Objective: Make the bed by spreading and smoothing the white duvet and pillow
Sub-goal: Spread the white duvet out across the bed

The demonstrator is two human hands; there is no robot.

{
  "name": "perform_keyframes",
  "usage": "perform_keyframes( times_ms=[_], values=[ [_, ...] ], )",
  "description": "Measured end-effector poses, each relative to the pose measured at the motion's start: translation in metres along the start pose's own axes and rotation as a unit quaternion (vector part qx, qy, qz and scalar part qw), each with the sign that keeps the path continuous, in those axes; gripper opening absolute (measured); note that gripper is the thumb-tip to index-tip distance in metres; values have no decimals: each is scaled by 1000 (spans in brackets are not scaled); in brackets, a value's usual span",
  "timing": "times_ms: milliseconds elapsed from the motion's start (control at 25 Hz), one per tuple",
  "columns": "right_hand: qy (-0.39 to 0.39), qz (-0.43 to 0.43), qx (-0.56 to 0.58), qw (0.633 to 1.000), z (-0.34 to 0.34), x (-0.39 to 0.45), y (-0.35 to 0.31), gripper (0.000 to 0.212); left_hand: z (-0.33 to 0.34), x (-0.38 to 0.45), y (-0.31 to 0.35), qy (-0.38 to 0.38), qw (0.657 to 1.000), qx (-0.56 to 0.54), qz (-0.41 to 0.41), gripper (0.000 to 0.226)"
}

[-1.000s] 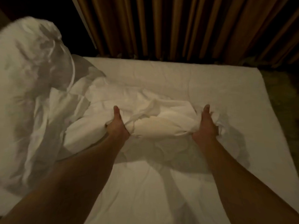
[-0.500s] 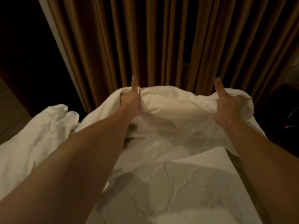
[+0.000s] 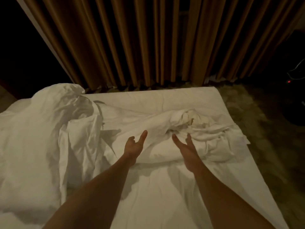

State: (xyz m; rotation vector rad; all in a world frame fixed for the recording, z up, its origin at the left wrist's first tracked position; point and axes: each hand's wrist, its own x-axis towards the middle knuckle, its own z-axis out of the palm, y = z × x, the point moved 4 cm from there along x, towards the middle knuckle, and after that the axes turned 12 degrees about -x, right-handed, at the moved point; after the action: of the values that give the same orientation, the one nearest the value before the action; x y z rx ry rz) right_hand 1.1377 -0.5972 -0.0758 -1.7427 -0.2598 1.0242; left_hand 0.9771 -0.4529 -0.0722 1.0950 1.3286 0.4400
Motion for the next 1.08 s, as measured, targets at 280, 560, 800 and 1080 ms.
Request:
perform_keyframes(
  times_ms=[280,560,800,1080],
  values=[
    [-54,3,-10,998,91,-29,-1,158,-91,-12,-23,74,996,-49,32,112],
    [-72,26,-91,993,261,-61,11,130,-275,1,-10,285,947,97,110,138],
    [-69,15,-134,989,453,-72,9,137,-422,52,-14,283,936,182,108,146],
    [57,66,-77,993,561,-81,12,125,-504,109,-13,191,975,71,91,122]
  ],
)
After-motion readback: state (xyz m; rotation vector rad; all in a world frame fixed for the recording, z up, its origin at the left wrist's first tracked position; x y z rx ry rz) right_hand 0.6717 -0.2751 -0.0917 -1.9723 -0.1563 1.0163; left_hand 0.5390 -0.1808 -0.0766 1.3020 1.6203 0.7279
